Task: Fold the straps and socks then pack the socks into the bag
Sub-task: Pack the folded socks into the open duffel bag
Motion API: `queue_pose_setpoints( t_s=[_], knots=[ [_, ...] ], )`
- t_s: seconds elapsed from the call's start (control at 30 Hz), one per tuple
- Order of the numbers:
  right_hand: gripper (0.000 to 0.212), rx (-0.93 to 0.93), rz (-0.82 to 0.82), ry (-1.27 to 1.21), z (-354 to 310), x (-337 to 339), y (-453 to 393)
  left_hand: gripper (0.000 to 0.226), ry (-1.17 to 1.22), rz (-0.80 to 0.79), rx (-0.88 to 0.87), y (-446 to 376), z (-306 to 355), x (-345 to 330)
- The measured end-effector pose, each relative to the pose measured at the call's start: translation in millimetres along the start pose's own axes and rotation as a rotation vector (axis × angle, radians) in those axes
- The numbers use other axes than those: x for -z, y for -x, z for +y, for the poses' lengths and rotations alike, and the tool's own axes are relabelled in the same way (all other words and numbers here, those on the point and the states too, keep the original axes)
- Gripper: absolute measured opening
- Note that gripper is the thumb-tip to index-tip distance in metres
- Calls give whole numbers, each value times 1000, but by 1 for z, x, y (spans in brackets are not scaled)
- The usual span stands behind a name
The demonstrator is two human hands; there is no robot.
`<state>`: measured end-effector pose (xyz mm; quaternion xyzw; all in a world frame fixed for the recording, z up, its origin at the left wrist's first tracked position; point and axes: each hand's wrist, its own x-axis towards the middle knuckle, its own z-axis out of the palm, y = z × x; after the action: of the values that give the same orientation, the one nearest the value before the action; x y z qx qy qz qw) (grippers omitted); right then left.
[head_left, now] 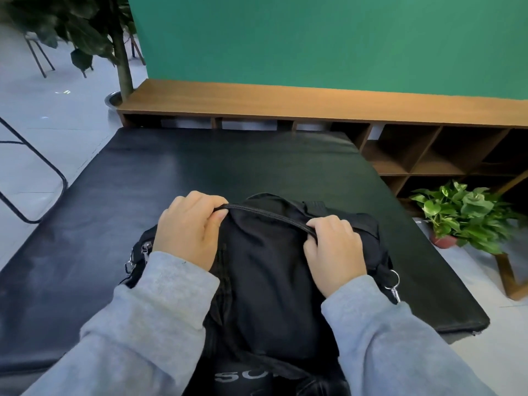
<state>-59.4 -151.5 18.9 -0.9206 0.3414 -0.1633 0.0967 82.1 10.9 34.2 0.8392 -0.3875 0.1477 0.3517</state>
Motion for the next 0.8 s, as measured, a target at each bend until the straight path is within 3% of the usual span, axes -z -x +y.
queue_pose_setpoints(
  t_s=[0.23,0.47,0.8],
  knots=[
    [26,-34,-64,-5,0,-24,-63,40,39,-4,94,-45,-29,-43],
    [23,-54,-149,-36,-4,-32,-108,34,44,-74,171,-83,-43,-58],
    [20,-47,-205,-203,-6,32,-154,17,17,-228,262,-140,-20,-24]
  ],
)
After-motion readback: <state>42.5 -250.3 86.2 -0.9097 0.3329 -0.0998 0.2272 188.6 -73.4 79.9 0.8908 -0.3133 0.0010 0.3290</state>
